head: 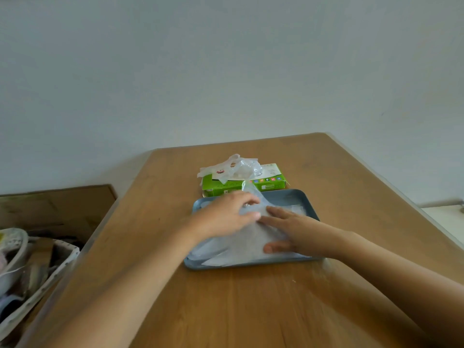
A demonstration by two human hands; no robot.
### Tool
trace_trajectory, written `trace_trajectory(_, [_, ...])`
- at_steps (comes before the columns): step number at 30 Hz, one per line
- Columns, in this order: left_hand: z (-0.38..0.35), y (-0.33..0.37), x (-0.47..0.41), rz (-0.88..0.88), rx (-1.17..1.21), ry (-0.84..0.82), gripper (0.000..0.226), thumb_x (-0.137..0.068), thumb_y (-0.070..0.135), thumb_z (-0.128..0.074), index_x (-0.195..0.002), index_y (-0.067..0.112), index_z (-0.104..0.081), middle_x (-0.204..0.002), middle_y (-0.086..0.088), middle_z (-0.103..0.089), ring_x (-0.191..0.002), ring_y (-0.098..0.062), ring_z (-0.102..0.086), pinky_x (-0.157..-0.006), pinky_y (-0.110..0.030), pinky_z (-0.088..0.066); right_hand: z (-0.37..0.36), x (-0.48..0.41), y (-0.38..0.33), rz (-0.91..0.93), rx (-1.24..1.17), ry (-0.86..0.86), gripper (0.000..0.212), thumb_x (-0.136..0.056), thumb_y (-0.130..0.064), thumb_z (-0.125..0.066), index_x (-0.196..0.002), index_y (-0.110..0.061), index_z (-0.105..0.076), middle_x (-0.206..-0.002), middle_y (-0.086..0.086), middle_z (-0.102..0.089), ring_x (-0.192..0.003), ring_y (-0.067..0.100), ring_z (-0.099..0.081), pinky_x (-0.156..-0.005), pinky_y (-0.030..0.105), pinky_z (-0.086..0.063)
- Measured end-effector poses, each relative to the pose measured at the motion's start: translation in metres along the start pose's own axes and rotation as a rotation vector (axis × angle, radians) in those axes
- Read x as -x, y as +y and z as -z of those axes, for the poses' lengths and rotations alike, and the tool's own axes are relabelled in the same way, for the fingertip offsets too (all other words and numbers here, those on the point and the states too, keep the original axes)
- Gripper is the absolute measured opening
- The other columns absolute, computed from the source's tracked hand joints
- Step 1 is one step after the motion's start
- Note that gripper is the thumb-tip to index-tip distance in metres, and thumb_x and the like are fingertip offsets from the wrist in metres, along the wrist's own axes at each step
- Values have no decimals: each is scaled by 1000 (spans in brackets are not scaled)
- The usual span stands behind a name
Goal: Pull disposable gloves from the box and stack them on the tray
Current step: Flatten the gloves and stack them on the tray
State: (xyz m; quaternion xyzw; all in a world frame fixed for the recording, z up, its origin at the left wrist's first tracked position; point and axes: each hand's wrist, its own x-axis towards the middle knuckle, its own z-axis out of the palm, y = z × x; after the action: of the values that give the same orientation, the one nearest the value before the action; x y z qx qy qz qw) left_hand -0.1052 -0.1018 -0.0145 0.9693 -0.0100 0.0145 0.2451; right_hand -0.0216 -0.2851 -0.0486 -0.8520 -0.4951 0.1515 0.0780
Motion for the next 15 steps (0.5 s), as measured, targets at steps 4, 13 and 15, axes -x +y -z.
trace_trajectory(4, [-37,-15,-6,-42,-190,-160,81,-89,60,-51,-153,25,-15,-161,5,-10,-147,-5,-4,-120,-31,-4,2,3,2,87,99,-7,80,-88,-65,-41,-152,-37,-3,-161,-4,5,-148,16,0,-117,32,-5])
trace_trajectory(13, [-1,-49,18,174,-152,-210,107,-60,86,-47,-151,40,-15,-158,21,-5,-146,-3,-4,-119,-31,-10,76,-5,24,0,47,-128,42,-79,-54,-68,-119,-44,-62,-125,-26,-57,-103,-9,-55,-90,18,-41])
trace_trajectory(15, [10,-51,4,208,-49,-42,88,-72,71,-57,-147,33,-32,-153,14,-26,-141,-8,-27,-114,-27,-25,89,-32,26,35,-34,232,34,-79,-49,-71,-110,-36,-68,-110,-19,-65,-96,0,-59,-84,21,-43])
